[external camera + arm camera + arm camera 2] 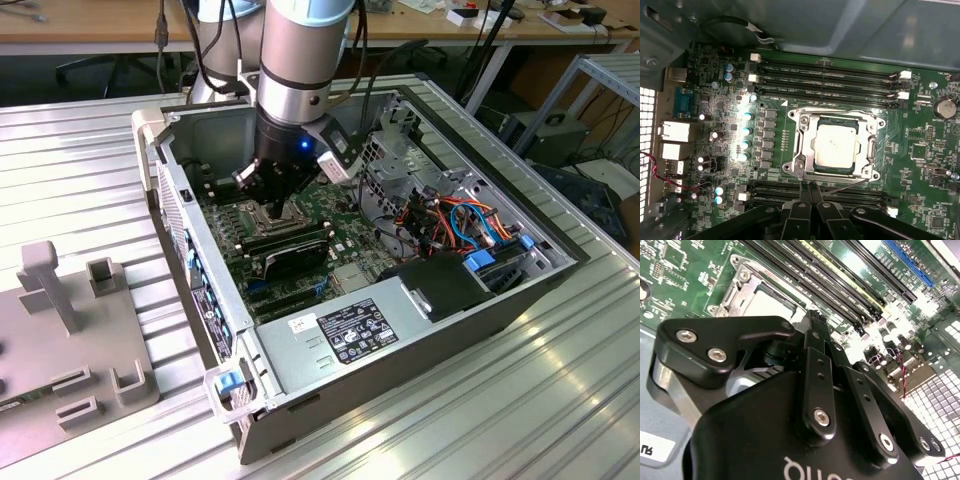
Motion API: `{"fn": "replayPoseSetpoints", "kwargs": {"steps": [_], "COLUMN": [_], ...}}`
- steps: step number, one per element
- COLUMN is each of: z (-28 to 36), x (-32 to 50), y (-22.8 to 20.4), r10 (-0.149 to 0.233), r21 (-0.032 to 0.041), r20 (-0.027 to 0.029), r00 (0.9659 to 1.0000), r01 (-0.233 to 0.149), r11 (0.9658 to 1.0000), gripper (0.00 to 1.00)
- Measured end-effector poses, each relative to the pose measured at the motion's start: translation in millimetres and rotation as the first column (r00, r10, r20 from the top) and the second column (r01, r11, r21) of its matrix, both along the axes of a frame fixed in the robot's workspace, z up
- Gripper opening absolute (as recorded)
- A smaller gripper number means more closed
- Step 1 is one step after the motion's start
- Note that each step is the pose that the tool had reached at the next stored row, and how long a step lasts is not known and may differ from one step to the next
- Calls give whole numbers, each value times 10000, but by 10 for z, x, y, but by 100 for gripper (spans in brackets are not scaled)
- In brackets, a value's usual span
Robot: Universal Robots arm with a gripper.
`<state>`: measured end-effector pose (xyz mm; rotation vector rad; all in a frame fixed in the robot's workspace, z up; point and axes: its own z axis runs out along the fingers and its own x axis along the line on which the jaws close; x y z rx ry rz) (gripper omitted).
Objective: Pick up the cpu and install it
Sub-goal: 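Install the second cpu locking lever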
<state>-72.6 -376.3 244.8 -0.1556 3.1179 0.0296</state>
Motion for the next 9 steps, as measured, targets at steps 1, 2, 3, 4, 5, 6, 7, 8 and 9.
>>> {"fn": "replayPoseSetpoints", "kwargs": {"steps": [1, 2, 3, 4, 5, 6, 7, 8, 9], "z": [-9, -23, -34, -59, -77, -103, -128, -147, -158], "x": [-6, -10, -12, -15, -17, -20, -24, -27, -30], "y": [0, 0, 0, 0, 0, 0, 0, 0, 0], "r10": [0, 0, 1, 1, 0, 0, -1, 0, 0], "r21": [1, 0, 0, 0, 0, 0, -1, 0, 0], "r20": [1, -1, -1, 0, 0, 0, 0, 1, 1], "r00": [10000, 10000, 10000, 10000, 10000, 10000, 10000, 10000, 10000], "r01": [0, 0, -1, -1, 0, 0, 1, 0, 0], "r11": [10000, 10000, 10000, 10000, 10000, 10000, 10000, 10000, 10000], "gripper": [11, 11, 11, 11, 11, 11, 11, 11, 11]}}
